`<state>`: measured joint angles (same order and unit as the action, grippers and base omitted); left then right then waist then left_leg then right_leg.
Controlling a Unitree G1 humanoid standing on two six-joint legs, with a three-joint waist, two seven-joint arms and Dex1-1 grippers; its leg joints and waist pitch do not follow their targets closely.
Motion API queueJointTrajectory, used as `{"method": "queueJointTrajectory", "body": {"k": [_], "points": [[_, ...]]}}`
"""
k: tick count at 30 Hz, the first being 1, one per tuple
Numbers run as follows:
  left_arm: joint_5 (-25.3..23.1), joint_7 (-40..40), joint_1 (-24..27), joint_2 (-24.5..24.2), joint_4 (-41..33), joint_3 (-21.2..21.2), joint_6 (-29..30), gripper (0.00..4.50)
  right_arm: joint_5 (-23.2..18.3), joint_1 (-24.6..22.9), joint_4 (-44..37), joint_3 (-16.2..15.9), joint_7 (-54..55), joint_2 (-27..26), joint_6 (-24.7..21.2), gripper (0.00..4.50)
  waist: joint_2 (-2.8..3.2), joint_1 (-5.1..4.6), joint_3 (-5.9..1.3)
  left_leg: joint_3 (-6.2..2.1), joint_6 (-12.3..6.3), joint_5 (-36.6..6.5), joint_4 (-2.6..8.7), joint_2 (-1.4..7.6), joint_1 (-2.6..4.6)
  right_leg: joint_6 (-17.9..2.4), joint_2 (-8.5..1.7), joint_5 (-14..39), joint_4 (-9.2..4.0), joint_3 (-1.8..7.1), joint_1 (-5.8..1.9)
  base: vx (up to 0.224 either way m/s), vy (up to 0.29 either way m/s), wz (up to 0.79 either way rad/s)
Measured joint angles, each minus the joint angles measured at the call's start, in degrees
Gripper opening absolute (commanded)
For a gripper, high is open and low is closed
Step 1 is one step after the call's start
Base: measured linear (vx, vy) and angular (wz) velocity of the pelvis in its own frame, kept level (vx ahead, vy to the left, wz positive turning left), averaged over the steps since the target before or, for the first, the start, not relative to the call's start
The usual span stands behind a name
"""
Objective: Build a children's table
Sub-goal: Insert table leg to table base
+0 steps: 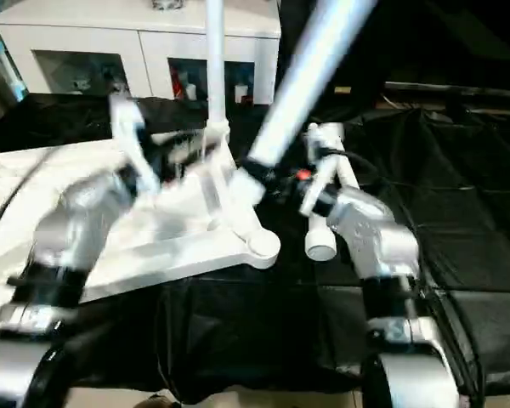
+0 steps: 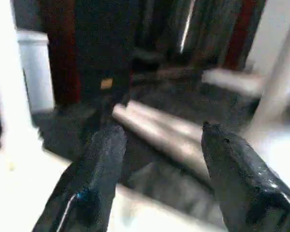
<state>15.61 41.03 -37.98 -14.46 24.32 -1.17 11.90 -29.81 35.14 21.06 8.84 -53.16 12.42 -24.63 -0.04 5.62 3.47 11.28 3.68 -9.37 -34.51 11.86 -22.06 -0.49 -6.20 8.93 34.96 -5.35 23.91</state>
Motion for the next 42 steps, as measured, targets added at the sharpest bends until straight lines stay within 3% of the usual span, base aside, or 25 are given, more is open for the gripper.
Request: {"method": "queueJointTrajectory", "body": {"k": [5, 12, 15, 18, 27, 42], "points": [[-3.0, 3.1, 2.3, -1.7, 0.4, -3.9, -1.8, 2.9, -0.3, -1.2, 0.8, -0.2, -0.4, 0.3, 2.0, 1.92, 0.01, -0.45, 0.0, 0.0, 0.0, 0.0, 0.01, 0.0, 0.01, 0.0, 0.0, 0.0, 0.01, 0.0, 0.01, 0.0, 0.0, 0.0], [-4.1, 15.7, 7.6, -6.2, -4.4, -10.8, -1.9, 2.9, 6.9, -1.4, 4.1, -3.0, 2.6, 2.4, 5.1, 1.92, 0.02, -0.65, 0.0, 0.0, 0.0, 0.0, 0.05, 0.01, 0.07, 0.0, 0.01, 0.0, 0.05, 0.0, 0.04, 0.0, 0.0, 0.0], [-4.1, 19.9, 8.9, -8.1, -6.1, -13.8, -1.0, 2.9, 8.4, -1.7, 4.1, -5.1, 2.6, 3.7, 5.1, 1.92, 0.04, -0.64, -0.01, 0.01, 0.0, 0.0, 0.06, 0.0, 0.09, 0.0, 0.01, 0.0, 0.05, 0.0, 0.02, 0.0, 0.0, 0.0], [-4.4, 21.3, 9.3, -8.9, -6.1, -15.2, -0.7, 2.63, 9.1, -1.8, 4.1, -5.9, 2.6, 4.1, 5.1, 1.92, 0.04, -0.62, -0.01, 0.01, 0.0, 0.0, 0.06, 0.0, 0.09, 0.0, 0.0, 0.0, 0.04, 0.01, -0.01, 0.0, 0.0, 0.0], [-9.1, 21.7, 9.3, -9.9, -4.8, -17.6, -0.7, 2.08, 10.2, -1.9, 4.4, -7.1, 2.0, 4.2, 5.1, 1.92, 0.1, -0.69, -0.03, 0.01, 0.0, 0.0, 0.06, 0.0, 0.1, -0.1, 0.01, 0.0, 0.04, 0.02, 0.0, 0.0, 0.0, 0.0], [-11.0, 20.0, 7.6, -9.9, 1.0, -17.7, -1.0, 0.8, 10.8, -3.5, 4.4, -8.9, 0.8, 4.6, 4.6, 1.92, 0.33, -0.66, -0.07, 0.0, 0.0, 0.0, 0.06, 0.0, 0.1, -0.1, 0.01, 0.0, 0.04, 0.01, 0.0, 0.0, 0.0, 0.0]]}}
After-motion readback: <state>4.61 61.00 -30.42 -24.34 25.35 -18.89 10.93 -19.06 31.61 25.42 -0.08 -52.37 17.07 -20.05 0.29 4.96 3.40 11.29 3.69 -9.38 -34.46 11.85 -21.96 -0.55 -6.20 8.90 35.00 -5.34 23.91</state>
